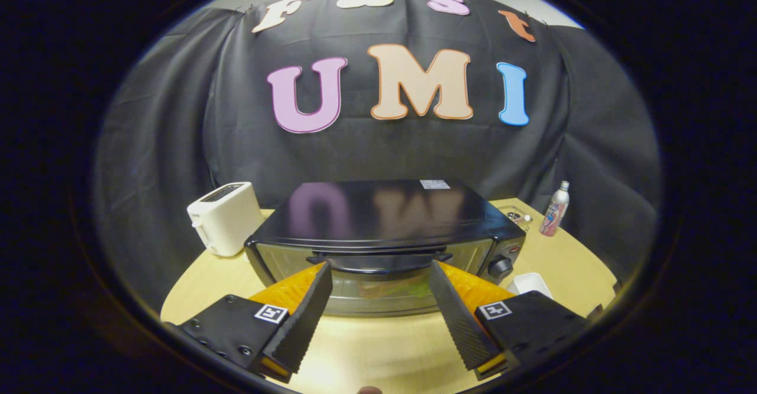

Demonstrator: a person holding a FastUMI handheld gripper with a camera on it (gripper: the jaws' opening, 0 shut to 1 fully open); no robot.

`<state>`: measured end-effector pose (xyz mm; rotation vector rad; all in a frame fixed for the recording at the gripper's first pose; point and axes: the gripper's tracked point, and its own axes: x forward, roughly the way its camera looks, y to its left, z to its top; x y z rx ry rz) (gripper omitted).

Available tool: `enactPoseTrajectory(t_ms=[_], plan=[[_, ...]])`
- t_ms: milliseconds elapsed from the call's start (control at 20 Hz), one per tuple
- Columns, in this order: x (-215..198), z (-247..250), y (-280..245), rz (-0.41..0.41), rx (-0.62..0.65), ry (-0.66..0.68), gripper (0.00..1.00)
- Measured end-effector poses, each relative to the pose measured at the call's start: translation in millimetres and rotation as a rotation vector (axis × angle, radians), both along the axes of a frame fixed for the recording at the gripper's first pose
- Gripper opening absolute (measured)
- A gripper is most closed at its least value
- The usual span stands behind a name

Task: Open the toaster oven, put the food inside, and close the toaster oven door.

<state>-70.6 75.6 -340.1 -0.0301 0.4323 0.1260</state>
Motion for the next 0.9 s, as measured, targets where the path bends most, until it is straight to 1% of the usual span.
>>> enactPoseTrajectory(t_ms=[150,350,450,650,800,900], plan=[[-1.1,5.2,-0.2,0.001,0.009,-0.007,1.00],[-0.5,15.4,-2.6,0.011,-0.015,-0.020,1.00],[1.0,25.5,2.1,0.030,-0.009,-0.029,1.00],[15.5,80.8,10.9,0.044,0.075,-0.143,1.00],[29.0,133.0,7.6,0.025,0.155,-0.215,1.00],[39.6,168.8,2.9,0.020,0.182,-0.252,1.00]])
